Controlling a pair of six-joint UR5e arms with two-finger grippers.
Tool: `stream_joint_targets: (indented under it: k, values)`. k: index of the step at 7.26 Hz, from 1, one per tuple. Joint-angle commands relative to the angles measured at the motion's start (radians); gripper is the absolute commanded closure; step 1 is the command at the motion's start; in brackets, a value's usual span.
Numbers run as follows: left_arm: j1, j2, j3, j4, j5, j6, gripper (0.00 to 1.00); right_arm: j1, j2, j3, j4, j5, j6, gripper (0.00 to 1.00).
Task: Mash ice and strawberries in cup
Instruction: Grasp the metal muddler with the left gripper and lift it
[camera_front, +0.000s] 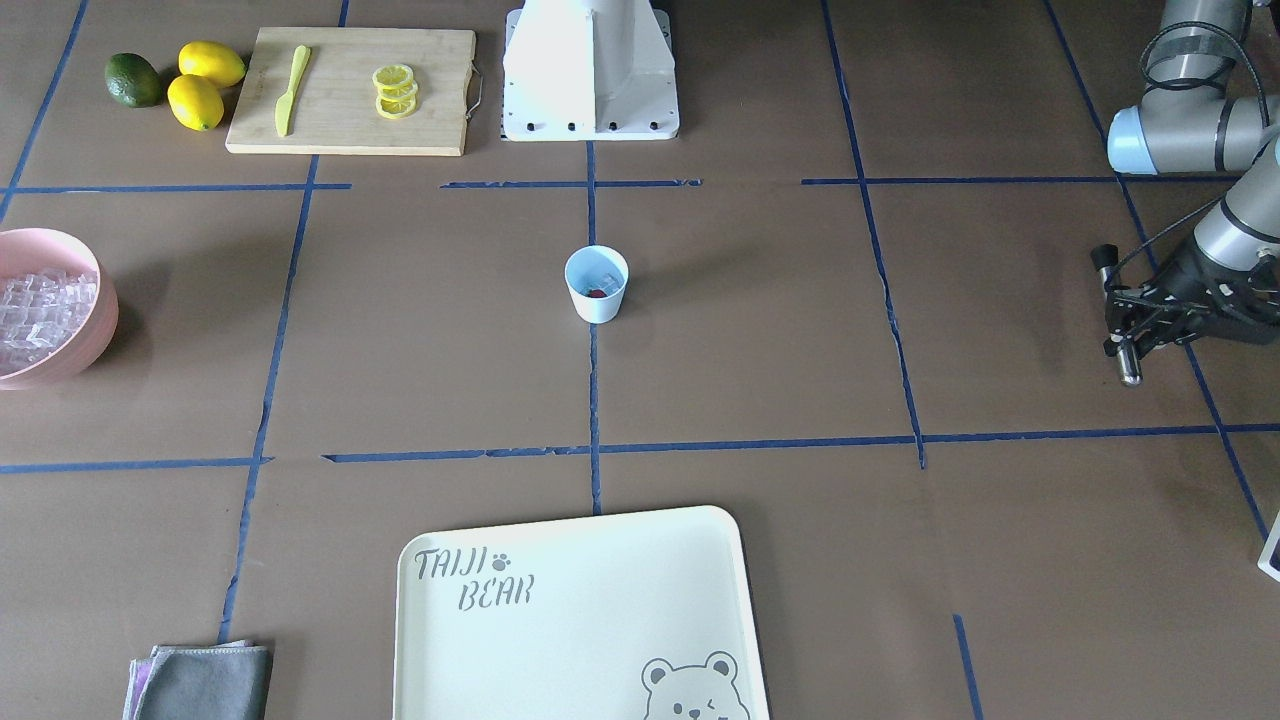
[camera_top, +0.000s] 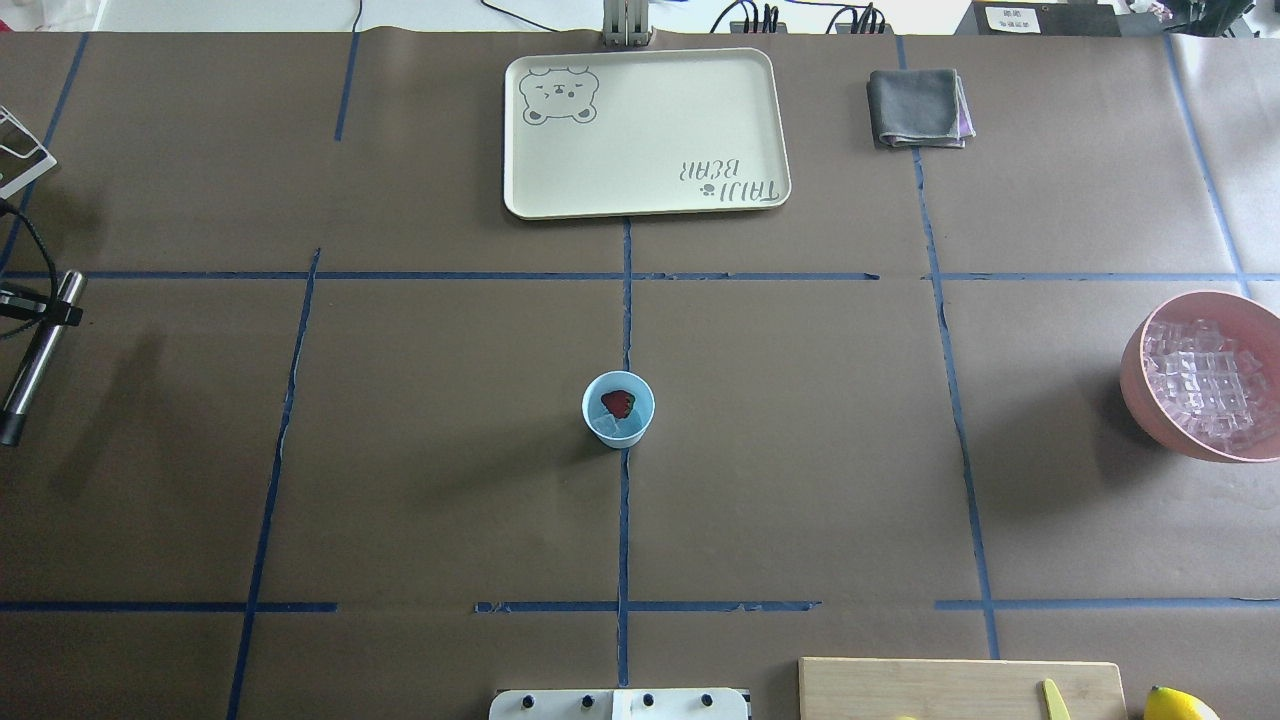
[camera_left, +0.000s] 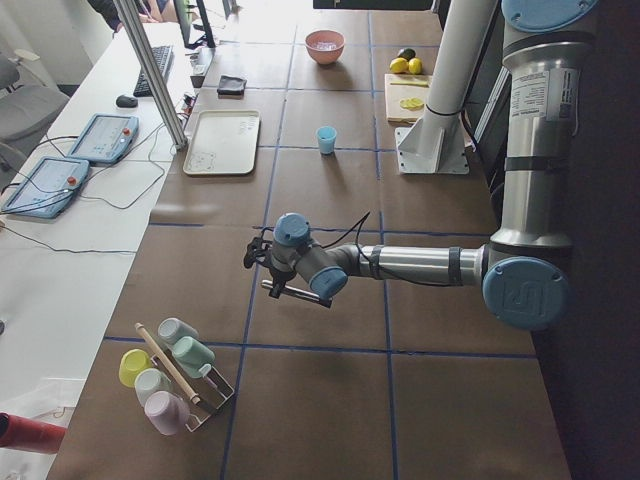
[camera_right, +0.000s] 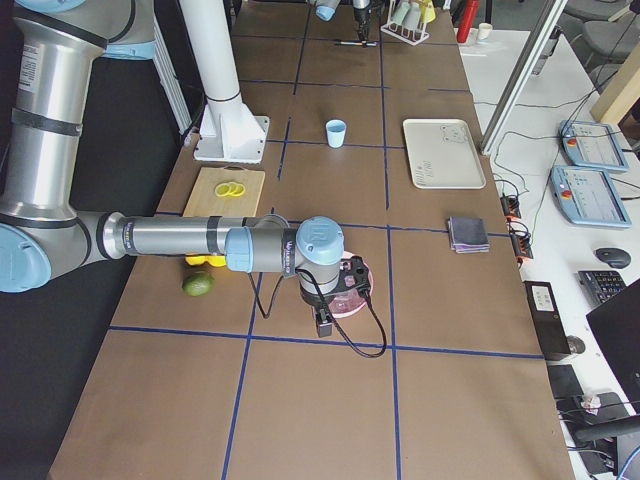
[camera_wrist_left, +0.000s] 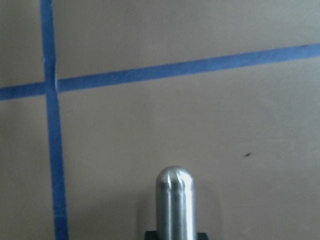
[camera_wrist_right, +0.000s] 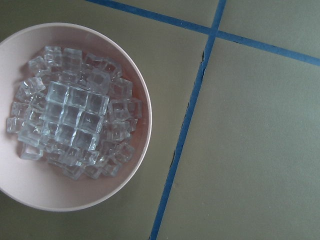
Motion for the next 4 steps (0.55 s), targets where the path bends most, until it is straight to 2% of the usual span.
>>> stream_joint_targets:
  k: [1, 2, 4]
  values:
    - [-0.002, -0.098, -0.076, -0.073, -0.008, 0.064, 0.96, 0.0, 0.0, 0.001, 0.0, 0.0, 0.0, 0.0]
    - [0.0, -0.138, -0.117, -0.137, -0.017, 0.05, 0.94, 0.0, 0.0, 0.003, 0.0, 0.0, 0.002, 0.0]
    - [0.013, -0.284, -0.119, -0.313, -0.024, -0.186, 0.96, 0.0, 0.0, 0.001, 0.0, 0.0, 0.002, 0.0]
